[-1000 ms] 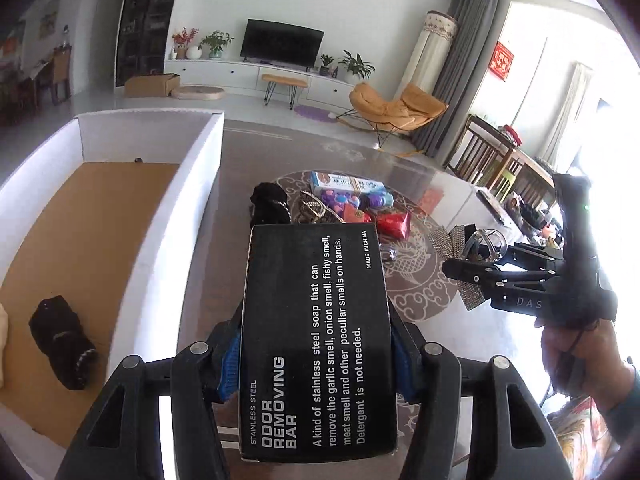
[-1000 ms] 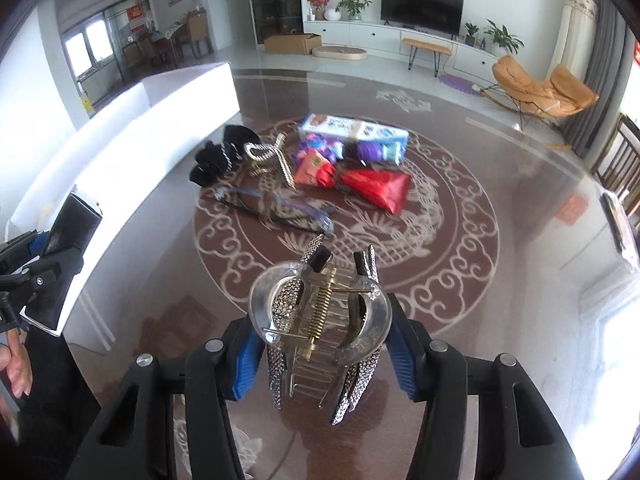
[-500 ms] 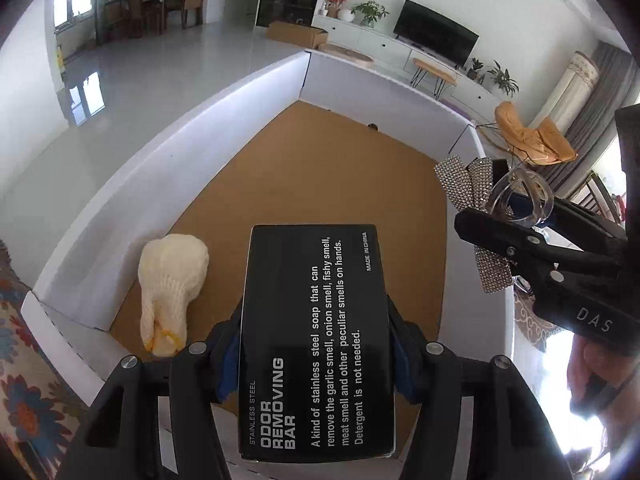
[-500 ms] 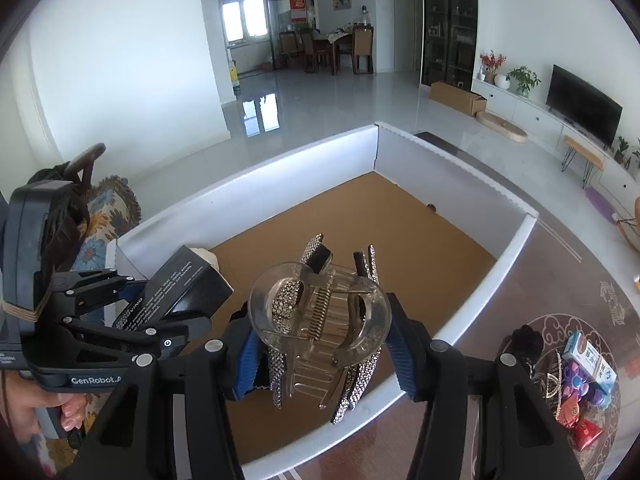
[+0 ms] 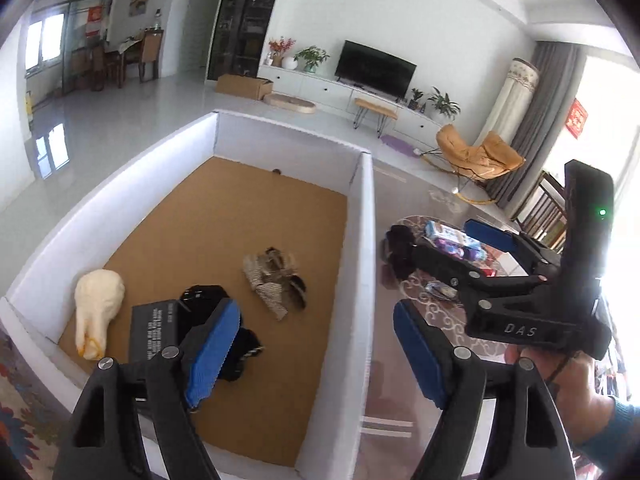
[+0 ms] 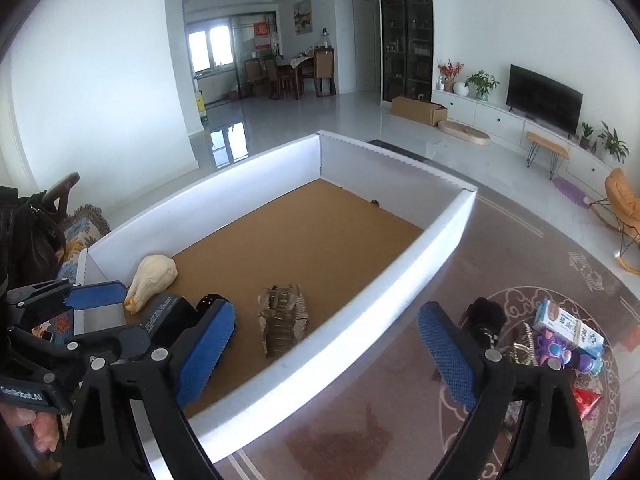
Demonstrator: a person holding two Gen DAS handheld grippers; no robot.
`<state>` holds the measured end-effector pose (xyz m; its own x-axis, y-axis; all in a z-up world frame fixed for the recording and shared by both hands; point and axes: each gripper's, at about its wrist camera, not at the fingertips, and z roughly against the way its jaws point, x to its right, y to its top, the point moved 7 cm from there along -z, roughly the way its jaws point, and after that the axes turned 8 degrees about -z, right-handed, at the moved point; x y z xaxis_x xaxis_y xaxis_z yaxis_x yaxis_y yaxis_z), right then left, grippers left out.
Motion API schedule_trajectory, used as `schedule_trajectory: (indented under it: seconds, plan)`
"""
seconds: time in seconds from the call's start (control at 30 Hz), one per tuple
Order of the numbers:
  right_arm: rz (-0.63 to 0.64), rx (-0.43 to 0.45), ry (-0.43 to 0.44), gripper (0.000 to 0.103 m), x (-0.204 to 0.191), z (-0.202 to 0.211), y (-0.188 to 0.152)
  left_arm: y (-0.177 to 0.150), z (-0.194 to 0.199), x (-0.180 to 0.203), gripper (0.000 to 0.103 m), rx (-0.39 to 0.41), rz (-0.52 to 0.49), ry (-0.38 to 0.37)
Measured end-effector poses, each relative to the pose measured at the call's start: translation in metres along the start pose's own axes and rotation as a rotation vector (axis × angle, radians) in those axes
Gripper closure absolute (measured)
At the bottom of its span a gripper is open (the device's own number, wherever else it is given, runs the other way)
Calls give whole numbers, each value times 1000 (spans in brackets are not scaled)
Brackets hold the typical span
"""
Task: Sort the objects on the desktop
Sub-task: 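Carry box and clip into the cork-bottomed box and open both grippers, then move both empty grippers back over the table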
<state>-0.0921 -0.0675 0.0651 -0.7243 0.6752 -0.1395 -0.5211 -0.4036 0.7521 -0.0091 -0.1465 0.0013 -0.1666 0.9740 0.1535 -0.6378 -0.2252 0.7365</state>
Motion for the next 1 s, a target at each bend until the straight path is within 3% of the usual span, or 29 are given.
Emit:
schedule_trajectory:
  seconds: [0.07,0.2,0.33,0.43,0.57,1.0]
  plan:
    - [-11,53,-61,0,31,24,-13,-3,-1,43,7,22,-53,-73]
    - [-46,41,-213,0,109,50,-67,-24,-29,124,4,-32,-154,-212]
    - [-146,-79,-347,0,190,66,-132,-58,-77,172,4,-148,-255,-216]
    - [-232,-143,-389,0,225,75,-173,-77,-107,182,4,-215,-291,-174]
    - [-284,-182,-411,0,247,82,-204,-80,-132,179,4,-248,-330,-104]
    - [-311,-191,-379,0,244,75,-203,-79,-163,156,4,-229,-319,-36]
